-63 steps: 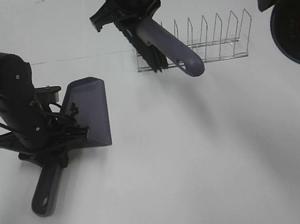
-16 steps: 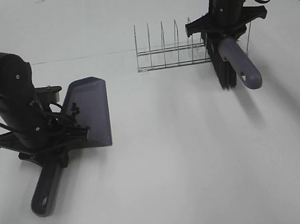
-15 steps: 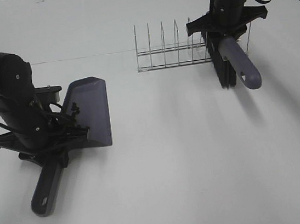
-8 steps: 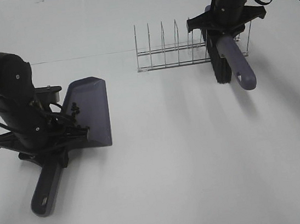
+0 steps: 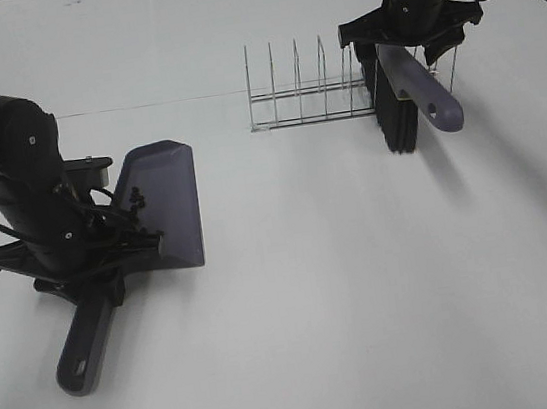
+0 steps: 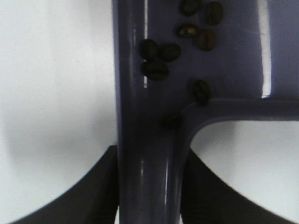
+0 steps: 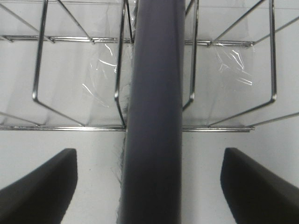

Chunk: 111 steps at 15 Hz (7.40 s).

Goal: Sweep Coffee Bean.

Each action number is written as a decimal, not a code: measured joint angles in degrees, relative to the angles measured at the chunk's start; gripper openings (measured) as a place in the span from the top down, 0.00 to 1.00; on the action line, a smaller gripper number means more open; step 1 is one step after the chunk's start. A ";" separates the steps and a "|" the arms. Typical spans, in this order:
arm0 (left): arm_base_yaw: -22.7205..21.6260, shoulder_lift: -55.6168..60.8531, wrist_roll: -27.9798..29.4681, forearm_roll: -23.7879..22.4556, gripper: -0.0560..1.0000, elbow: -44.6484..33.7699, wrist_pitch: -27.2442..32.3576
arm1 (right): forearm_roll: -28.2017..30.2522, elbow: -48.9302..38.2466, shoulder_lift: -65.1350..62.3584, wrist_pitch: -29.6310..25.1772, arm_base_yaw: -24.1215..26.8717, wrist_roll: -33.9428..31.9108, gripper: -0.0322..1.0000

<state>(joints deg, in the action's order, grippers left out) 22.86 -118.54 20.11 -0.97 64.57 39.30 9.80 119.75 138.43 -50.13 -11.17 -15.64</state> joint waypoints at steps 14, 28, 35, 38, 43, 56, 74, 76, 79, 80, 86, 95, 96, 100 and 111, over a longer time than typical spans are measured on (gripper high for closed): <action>2.18 2.46 0.57 3.50 0.62 -1.09 -4.53 | -0.57 0.00 -12.03 -18.45 -7.96 3.04 0.24; 4.76 -1.09 -0.46 6.82 0.36 5.61 0.74 | 1.20 0.00 -14.90 -19.60 -8.94 3.04 0.25; 3.38 15.87 -2.58 0.40 0.28 7.85 11.23 | 0.23 -3.27 -19.31 -19.65 -8.94 4.35 0.25; -0.06 28.99 -2.64 -4.07 0.27 7.85 18.68 | 0.17 -13.29 -29.22 -19.65 -8.94 4.53 0.25; -1.09 49.56 -4.07 -6.07 0.27 7.51 26.13 | -0.29 -35.70 -48.07 -19.65 -8.94 4.53 0.25; -1.09 104.39 -14.38 8.19 0.27 -35.18 20.68 | -6.93 -85.83 -109.49 -9.34 -8.94 10.71 0.25; -1.09 109.03 -26.99 11.23 0.27 -35.75 20.40 | -15.13 -90.93 -128.46 -10.66 -8.94 22.17 0.25; -1.09 109.03 -27.90 11.23 0.27 -35.75 20.40 | -15.13 -90.93 -128.46 -10.66 -8.94 22.17 0.25; -1.09 109.03 -28.36 11.23 0.27 -35.75 20.40 | -15.13 -90.93 -128.46 -10.66 -8.94 22.17 0.25; -1.09 109.03 -28.48 11.12 0.27 -35.75 20.40 | -15.13 -90.93 -128.46 -10.66 -8.94 22.17 0.25; -1.09 109.03 -28.48 10.83 0.27 -35.75 20.40 | -15.13 -90.93 -128.46 -10.66 -8.94 22.17 0.25; -10.14 111.04 -28.48 10.83 0.27 -35.75 20.40 | -15.13 -90.93 -129.26 -10.66 6.70 22.17 0.25; -13.46 112.36 -28.48 10.83 0.27 -35.75 20.40 | -15.13 -90.93 -130.63 -10.66 9.28 22.17 0.25; -21.77 118.72 -28.48 10.83 0.27 -35.75 20.40 | -15.13 -90.99 -138.48 -10.66 12.03 22.17 0.25; -21.94 118.72 -28.48 10.83 0.27 -35.75 20.40 | -15.13 -90.99 -138.66 -10.71 12.03 22.17 0.25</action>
<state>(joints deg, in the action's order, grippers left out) 0.92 0.17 -8.37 9.85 28.82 59.70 -5.33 28.76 -0.23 -60.85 0.86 6.53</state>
